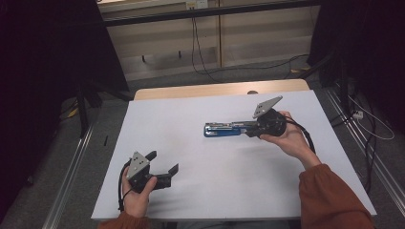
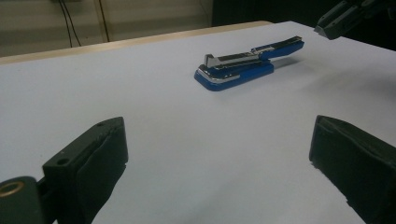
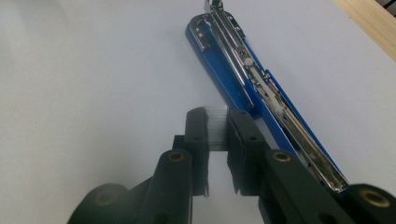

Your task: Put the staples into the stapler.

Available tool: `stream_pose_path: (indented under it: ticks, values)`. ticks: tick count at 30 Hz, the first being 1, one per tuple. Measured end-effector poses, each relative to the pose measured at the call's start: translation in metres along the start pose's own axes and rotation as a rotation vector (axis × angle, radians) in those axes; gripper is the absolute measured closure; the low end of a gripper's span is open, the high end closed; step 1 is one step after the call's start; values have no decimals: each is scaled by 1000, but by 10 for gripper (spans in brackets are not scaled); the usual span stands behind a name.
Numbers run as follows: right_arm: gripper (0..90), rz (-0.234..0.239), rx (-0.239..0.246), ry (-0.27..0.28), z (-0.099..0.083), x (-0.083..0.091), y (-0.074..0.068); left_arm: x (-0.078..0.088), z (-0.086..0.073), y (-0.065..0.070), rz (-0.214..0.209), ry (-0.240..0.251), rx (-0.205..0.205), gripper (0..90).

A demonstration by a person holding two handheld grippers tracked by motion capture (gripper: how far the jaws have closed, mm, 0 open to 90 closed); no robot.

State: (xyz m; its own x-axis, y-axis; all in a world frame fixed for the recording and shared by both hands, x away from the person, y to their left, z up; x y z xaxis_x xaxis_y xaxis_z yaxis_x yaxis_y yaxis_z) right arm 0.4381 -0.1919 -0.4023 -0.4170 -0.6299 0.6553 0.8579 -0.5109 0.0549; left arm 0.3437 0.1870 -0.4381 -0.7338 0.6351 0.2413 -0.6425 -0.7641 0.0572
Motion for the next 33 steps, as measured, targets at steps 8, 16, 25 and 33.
stream_pose_path:
  ticks: [8, 16, 25, 33]
  values:
    - [793, 4, 37, 4, 13, -5, 1, 0, 0, 0, -1, 0, 4, 46]
    - [793, 21, 43, 4, 21, -13, 5, 0, 0, 0, -1, -3, 2, 46]
    - [793, 40, 48, -17, 30, -25, 6, 0, -1, 1, -8, -8, -3, 46]
    - [792, 55, 52, -26, 39, -38, 12, -1, -1, 1, -10, -9, -3, 46]
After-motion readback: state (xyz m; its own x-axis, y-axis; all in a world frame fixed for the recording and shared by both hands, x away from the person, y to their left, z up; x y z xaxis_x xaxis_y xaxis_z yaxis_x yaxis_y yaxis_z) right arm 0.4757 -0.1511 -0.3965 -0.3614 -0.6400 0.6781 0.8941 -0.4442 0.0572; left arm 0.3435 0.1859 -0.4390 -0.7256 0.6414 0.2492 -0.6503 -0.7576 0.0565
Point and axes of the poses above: each handheld gripper's, and its own axes: x roughly backward along the jaws, z roughly out of its top, y roughly to its right, the point moved 3 cm from there along -x, roughly forward along the jaws, and after that the axes turned 7 degrees about y, right-handed, at the moved point
